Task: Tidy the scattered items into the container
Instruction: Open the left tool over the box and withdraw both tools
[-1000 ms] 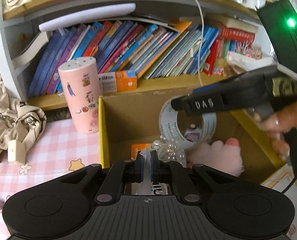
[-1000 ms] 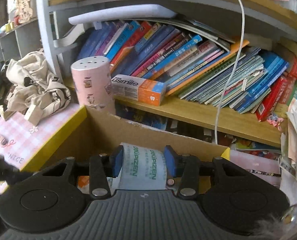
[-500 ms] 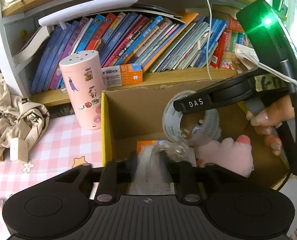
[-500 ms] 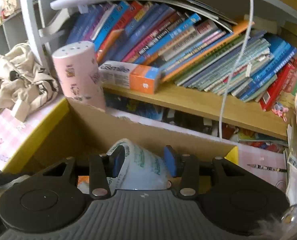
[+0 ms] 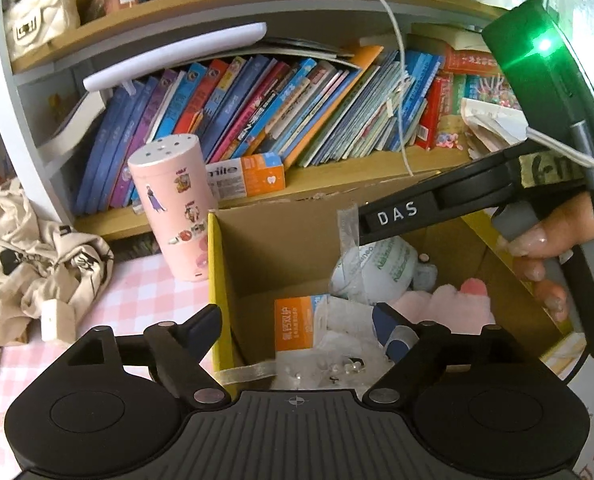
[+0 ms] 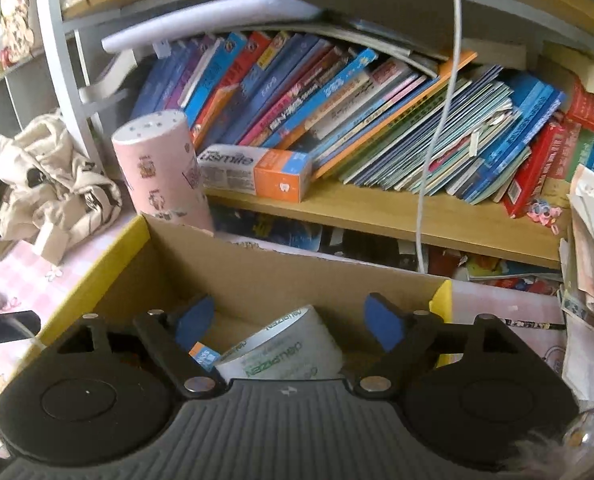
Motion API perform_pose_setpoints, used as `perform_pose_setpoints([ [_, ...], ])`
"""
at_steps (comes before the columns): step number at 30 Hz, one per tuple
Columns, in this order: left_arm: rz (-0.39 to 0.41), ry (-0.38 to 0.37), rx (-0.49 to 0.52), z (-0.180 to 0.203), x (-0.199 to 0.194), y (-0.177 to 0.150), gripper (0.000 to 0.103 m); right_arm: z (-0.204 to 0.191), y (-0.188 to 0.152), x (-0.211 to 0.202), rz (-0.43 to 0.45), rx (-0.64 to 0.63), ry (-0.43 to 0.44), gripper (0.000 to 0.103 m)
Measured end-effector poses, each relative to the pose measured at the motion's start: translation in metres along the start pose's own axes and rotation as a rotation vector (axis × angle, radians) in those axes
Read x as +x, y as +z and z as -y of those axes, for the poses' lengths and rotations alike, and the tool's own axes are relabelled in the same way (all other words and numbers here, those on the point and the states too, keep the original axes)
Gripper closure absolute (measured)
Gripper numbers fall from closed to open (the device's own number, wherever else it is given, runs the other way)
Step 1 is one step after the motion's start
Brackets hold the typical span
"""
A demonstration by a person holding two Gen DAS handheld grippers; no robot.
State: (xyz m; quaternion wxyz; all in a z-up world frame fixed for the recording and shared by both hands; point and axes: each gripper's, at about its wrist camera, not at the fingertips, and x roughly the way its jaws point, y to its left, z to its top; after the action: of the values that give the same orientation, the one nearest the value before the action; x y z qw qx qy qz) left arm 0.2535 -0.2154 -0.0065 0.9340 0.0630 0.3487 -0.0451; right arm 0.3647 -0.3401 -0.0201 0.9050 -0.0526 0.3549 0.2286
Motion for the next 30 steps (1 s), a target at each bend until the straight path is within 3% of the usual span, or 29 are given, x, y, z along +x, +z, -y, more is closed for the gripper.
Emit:
perform_pose_setpoints([
  [7, -0.055, -0.005, 0.022, 0.005, -0.007, -0.009, 0.006, 0.001, -0.012, -0.024, 0.008, 0.008, -0.002, 0.015],
  [11, -0.088, 0.017, 0.017, 0.004, -0.01, -0.021, 0.006, 0.002, -0.022, -0.039, 0.013, 0.017, 0.003, 0.015],
  [22, -0.019, 0.015, -0.059, -0.003, -0.037, -0.021, 0.006, -0.001, -0.041, -0.072, 0.028, 0.056, 0.051, 0.015],
  [30, 0.043, -0.006, -0.172, -0.011, -0.047, -0.008, 0.006, 0.004, -0.049, -0.091, 0.055, 0.088, 0.056, 0.014],
])
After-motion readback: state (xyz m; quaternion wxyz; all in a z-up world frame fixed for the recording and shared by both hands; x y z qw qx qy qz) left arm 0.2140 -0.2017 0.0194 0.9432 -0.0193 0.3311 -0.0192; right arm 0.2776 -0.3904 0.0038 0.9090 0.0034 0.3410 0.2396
